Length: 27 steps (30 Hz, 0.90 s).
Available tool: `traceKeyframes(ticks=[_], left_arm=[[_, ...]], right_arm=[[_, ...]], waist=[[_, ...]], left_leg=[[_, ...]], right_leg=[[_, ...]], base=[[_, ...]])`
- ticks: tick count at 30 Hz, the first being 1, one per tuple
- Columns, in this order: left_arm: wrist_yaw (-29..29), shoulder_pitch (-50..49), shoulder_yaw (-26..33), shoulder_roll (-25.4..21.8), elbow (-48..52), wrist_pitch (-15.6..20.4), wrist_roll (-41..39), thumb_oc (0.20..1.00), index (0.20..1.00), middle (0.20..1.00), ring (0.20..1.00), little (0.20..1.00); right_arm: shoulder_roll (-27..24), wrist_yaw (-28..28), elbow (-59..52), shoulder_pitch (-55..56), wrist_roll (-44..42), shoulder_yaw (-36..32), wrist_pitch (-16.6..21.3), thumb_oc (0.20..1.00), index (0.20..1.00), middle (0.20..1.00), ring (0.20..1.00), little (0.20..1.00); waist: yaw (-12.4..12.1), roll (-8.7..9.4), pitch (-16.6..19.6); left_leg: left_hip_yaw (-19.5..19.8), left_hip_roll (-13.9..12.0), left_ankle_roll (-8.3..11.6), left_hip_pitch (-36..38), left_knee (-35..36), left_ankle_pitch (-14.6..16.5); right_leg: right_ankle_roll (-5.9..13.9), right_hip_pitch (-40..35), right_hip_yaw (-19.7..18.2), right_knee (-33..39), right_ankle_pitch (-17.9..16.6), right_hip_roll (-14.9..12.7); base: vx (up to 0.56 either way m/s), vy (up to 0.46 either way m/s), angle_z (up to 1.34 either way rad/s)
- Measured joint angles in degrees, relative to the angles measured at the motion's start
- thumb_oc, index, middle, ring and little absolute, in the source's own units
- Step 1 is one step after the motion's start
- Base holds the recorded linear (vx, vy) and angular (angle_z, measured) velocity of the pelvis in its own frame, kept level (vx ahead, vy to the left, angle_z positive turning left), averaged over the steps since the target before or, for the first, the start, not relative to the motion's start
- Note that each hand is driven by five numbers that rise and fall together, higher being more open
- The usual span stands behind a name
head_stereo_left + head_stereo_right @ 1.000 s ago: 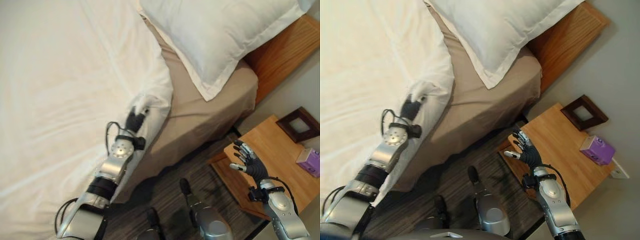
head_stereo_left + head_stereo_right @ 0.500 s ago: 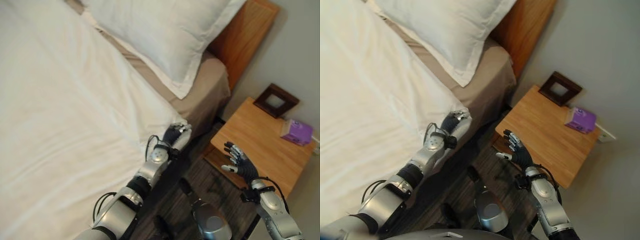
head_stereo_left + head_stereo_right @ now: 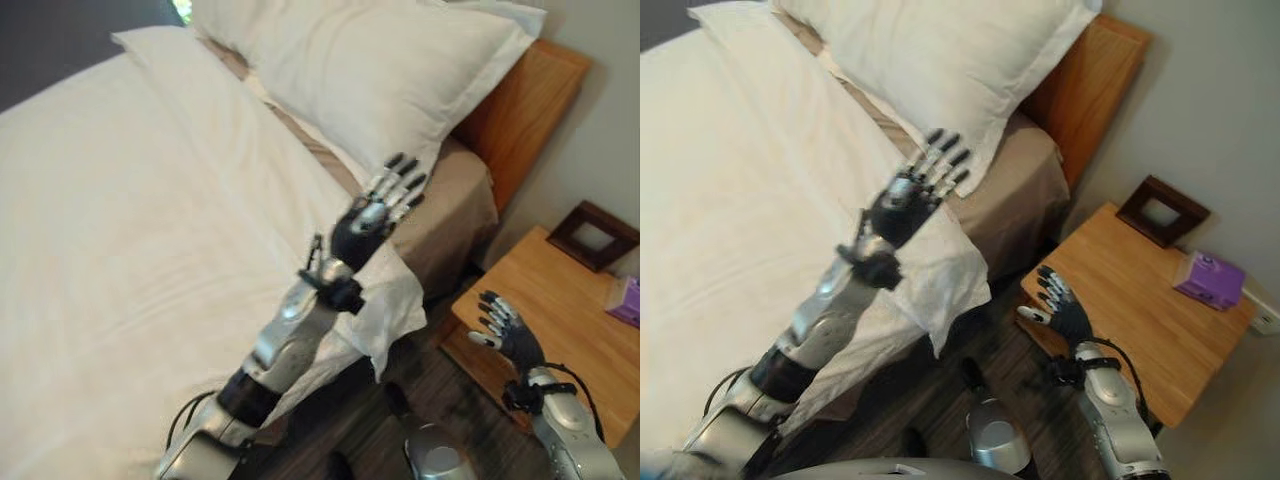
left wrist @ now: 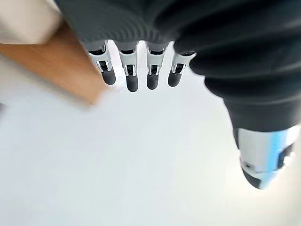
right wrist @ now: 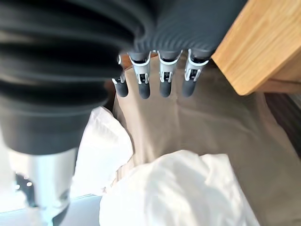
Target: Making the bed.
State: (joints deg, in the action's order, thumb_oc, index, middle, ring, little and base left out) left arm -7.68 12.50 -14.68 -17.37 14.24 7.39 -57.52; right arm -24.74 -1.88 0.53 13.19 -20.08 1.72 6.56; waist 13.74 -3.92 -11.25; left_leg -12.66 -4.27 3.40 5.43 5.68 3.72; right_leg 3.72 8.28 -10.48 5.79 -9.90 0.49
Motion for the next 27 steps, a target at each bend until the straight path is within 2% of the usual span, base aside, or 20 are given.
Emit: traceKeyframes(ticks=[2, 3, 4, 5, 6, 7, 8, 10, 12, 14, 17, 22, 27], left_arm=[[-0.1, -6.6, 8.4, 1.5, -1.0, 1.8, -3.0, 1.0, 1.0, 1.0, 1.0, 1.0], [0.1, -8.2, 10.9, 1.5, -1.8, 2.2, -3.6, 1.0, 1.0, 1.0, 1.0, 1.0], [0.0, -16.6, 16.1, 0.3, -0.1, 2.8, -4.9, 1.0, 1.0, 1.0, 1.0, 1.0], [0.0, -19.7, 17.3, 0.0, 0.1, 2.9, -4.9, 1.0, 1.0, 1.0, 1.0, 1.0], [0.3, -21.1, 17.8, -0.2, -0.7, 3.6, -5.2, 1.0, 1.0, 1.0, 1.0, 1.0], [0.2, -23.7, 18.7, -0.4, -1.3, 3.9, -5.2, 1.0, 1.0, 1.0, 1.0, 1.0], [0.2, -25.4, 19.3, -0.2, -1.7, 4.0, -5.1, 1.0, 1.0, 1.0, 1.0, 1.0], [1.2, -26.9, 19.0, 0.3, -4.3, 4.1, -5.2, 1.0, 1.0, 1.0, 1.0, 1.0], [2.7, -27.4, 18.0, 2.5, -6.7, 3.8, -5.2, 1.0, 1.0, 1.0, 1.0, 1.0], [4.1, -28.1, 15.6, 2.5, -8.6, 3.6, -5.3, 1.0, 1.0, 1.0, 1.0, 1.0], [5.1, -28.3, 14.3, 2.6, -9.0, 2.8, -5.3, 1.0, 1.0, 1.0, 1.0, 1.0], [5.0, -28.5, 12.5, 0.9, -9.1, 1.8, -5.3, 1.0, 1.0, 1.0, 1.0, 1.0], [4.7, -28.4, 11.5, -2.0, -9.5, 0.7, -5.3, 1.0, 1.0, 1.0, 1.0, 1.0]], right_arm=[[0.0, 0.4, 0.2, -0.1, 0.6, -2.7, 0.4, 1.0, 1.0, 1.0, 1.0, 1.0], [-0.2, 0.7, 0.4, -0.7, 1.5, -3.2, 0.5, 1.0, 1.0, 1.0, 1.0, 1.0], [-1.0, 1.6, -0.3, -3.3, 2.4, -3.8, 1.0, 1.0, 1.0, 1.0, 1.0, 1.0], [-1.1, 1.7, -0.4, -4.0, 2.5, -4.6, 2.0, 1.0, 1.0, 1.0, 1.0, 1.0], [-1.0, 1.8, -0.4, -4.9, 2.6, -5.4, 2.9, 0.689, 0.689, 0.689, 0.689, 0.689], [-1.4, 2.1, -0.2, -6.4, 2.4, -5.8, 3.2, 0.285, 0.285, 0.285, 0.285, 0.285], [-1.5, 2.1, -0.1, -8.1, 1.7, -5.3, 3.3, 0.2, 0.2, 0.2, 0.2, 0.2], [-1.1, 1.8, 0.7, -11.9, -3.7, -2.9, 3.8, 0.2, 0.2, 0.2, 0.2, 0.2], [-1.1, 0.5, 2.7, -16.8, -11.8, 2.7, 3.6, 0.2, 0.2, 0.2, 0.2, 0.2], [1.2, -0.5, 5.1, -21.9, -18.9, 7.1, 3.3, 0.2, 0.2, 0.2, 0.2, 0.2], [4.5, -0.6, 9.5, -27.5, -24.7, 11.2, 2.0, 0.2, 0.2, 0.2, 0.2, 0.2], [5.9, -0.2, 15.8, -31.0, -26.2, 13.0, 1.0, 0.2, 0.2, 0.2, 0.2, 0.2], [5.7, 1.2, 27.8, -35.1, -26.0, 12.6, 0.1, 0.2, 0.2, 0.2, 0.2, 0.2]], waist=[[-0.2, 0.22, 0.1], [-1.0, 0.54, 0.2], [-3.2, 0.86, 0.3], [-3.3, 1.2, 0.4], [-4.2, 1.43, 0.5], [-6.6, 1.51, 0.8], [-7.5, 1.65, 1.0], [-9.1, 1.72, 1.2], [-9.5, 1.89, 1.3], [-13.2, 1.45, 1.4], [-15.5, 1.25, 1.4], [-18.1, 0.83, 1.4], [-18.8, 0.31, 1.3]], left_leg=[[1.0, 0.1, 0.19, 0.4, -0.1, -0.5], [1.2, 0.1, 0.14, 0.4, -0.1, -0.5], [1.0, -0.3, -0.25, 0.2, -0.1, -0.2], [1.1, -0.2, -0.12, 0.5, -0.1, -0.3], [1.9, 0.0, 0.26, 0.5, -0.3, -0.9], [2.7, -0.1, 0.09, 0.6, -0.1, -1.0], [2.8, -0.1, 0.16, 0.7, 0.0, -0.9], [4.7, 0.1, -0.09, 0.0, 0.0, -1.1], [7.3, 0.4, -0.14, 0.2, -0.2, -1.7], [8.9, 0.4, -0.18, -0.3, -0.3, -2.1], [10.6, 0.8, -0.31, -0.5, -0.3, -2.6], [12.1, 1.4, -0.5, -0.6, -0.3, -3.0], [12.2, 1.6, -0.67, -1.2, -0.3, -3.1]], right_leg=[[-0.05, -0.4, 0.8, 0.2, 0.0, -0.2], [-0.03, -0.3, 1.2, 0.1, 0.0, -0.3], [0.67, -0.5, 2.2, 0.3, 0.6, -0.4], [0.6, -0.6, 2.8, 0.3, 0.5, -0.6], [-0.08, -1.2, 3.4, 0.2, 0.0, -0.9], [-0.1, -1.7, 4.0, 0.2, 0.1, -1.0], [-0.26, -1.7, 4.1, 0.2, 0.3, -1.0], [-0.26, -2.2, 6.2, 0.1, 0.5, -1.7], [0.0, -3.0, 8.2, 0.3, 0.7, -2.3], [-0.05, -3.7, 9.7, 0.3, 0.9, -2.7], [-0.22, -4.1, 11.5, 0.3, 0.8, -3.3], [0.08, -4.9, 13.0, 0.3, 1.1, -4.3], [0.12, -4.2, 13.0, 0.3, 1.1, -4.5]], base=[[0.0, -0.012, 0.23], [0.01, -0.012, 0.12], [0.01, -0.011, 0.05], [0.0, -0.001, 0.19], [0.0, 0.0, 0.36], [-0.01, -0.007, 0.27], [-0.01, -0.023, 0.25], [-0.01, -0.033, 0.47], [0.0, -0.019, 0.6], [-0.03, -0.02, 0.39], [-0.03, -0.015, 0.32], [-0.02, -0.002, 0.2], [-0.02, 0.005, 0.0]])
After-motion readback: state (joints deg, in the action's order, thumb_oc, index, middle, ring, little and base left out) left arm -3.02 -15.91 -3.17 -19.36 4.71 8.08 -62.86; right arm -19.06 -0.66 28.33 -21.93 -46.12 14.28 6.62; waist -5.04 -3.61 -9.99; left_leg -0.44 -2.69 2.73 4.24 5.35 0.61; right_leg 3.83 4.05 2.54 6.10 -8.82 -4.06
